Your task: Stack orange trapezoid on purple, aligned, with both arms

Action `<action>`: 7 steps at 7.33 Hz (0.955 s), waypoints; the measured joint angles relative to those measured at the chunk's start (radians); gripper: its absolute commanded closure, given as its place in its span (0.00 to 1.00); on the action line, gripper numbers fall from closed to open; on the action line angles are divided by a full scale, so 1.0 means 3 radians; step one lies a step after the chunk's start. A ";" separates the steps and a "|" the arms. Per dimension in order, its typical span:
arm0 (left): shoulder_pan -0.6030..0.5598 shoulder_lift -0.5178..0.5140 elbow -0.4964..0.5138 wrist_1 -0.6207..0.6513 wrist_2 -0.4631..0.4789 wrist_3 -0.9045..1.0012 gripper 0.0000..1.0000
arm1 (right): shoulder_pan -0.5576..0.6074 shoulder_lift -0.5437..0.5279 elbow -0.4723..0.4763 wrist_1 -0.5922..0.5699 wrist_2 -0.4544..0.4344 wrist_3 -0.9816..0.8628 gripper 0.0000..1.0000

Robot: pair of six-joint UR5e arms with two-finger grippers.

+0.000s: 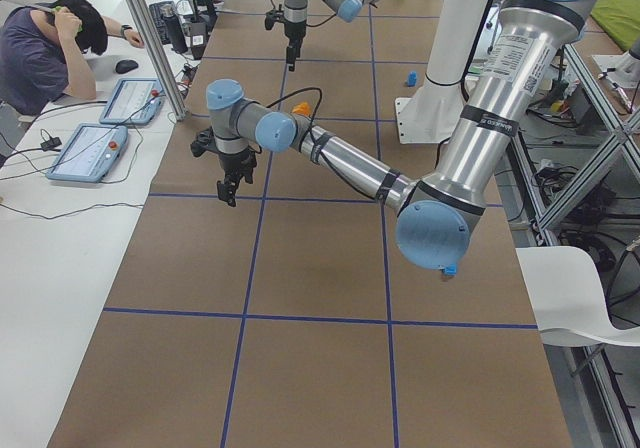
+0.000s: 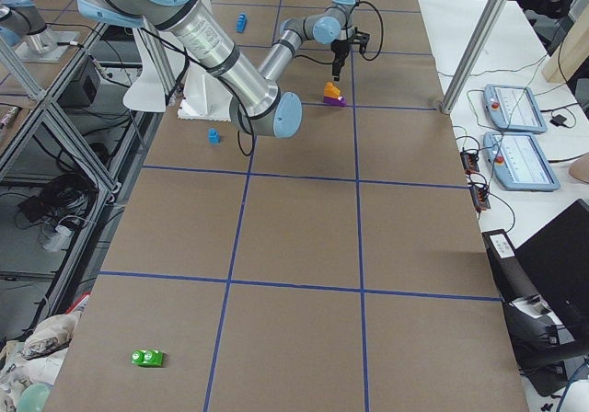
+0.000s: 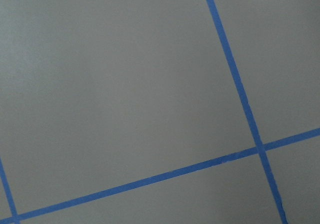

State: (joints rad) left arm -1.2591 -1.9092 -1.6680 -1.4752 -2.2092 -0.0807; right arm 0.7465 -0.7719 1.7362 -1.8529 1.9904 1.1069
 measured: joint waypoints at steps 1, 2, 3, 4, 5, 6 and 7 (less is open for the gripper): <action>-0.0248 0.0192 0.0011 -0.0015 -0.0078 0.0359 0.00 | 0.0351 -0.0480 0.0324 -0.0067 0.0222 -0.0607 0.00; -0.0488 0.0384 0.0018 -0.0028 -0.0156 0.0614 0.00 | 0.0753 -0.0899 0.0457 -0.0085 0.0448 -0.1310 0.00; -0.0720 0.0579 0.0026 -0.0070 -0.0288 0.0770 0.00 | 0.1193 -0.1257 0.0435 -0.0090 0.0665 -0.2089 0.00; -0.0893 0.0748 0.0041 -0.0133 -0.0426 0.0834 0.00 | 0.1607 -0.1524 0.0304 -0.0092 0.0870 -0.2764 0.00; -0.1006 0.0872 0.0075 -0.0179 -0.0483 0.0850 0.00 | 0.1885 -0.1711 0.0172 -0.0059 0.0982 -0.3181 0.00; -0.1073 0.0961 0.0147 -0.0213 -0.0483 0.0855 0.00 | 0.2042 -0.1852 0.0074 0.0044 0.1002 -0.3371 0.00; -0.1100 0.1008 0.0234 -0.0251 -0.0471 0.0863 0.00 | 0.2144 -0.2027 0.0021 0.0195 0.0998 -0.3440 0.00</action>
State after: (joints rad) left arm -1.5893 -1.6069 -1.5979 -1.5504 -2.3505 0.1781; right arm 1.3896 -1.3800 1.7424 -1.7943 2.2899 0.0748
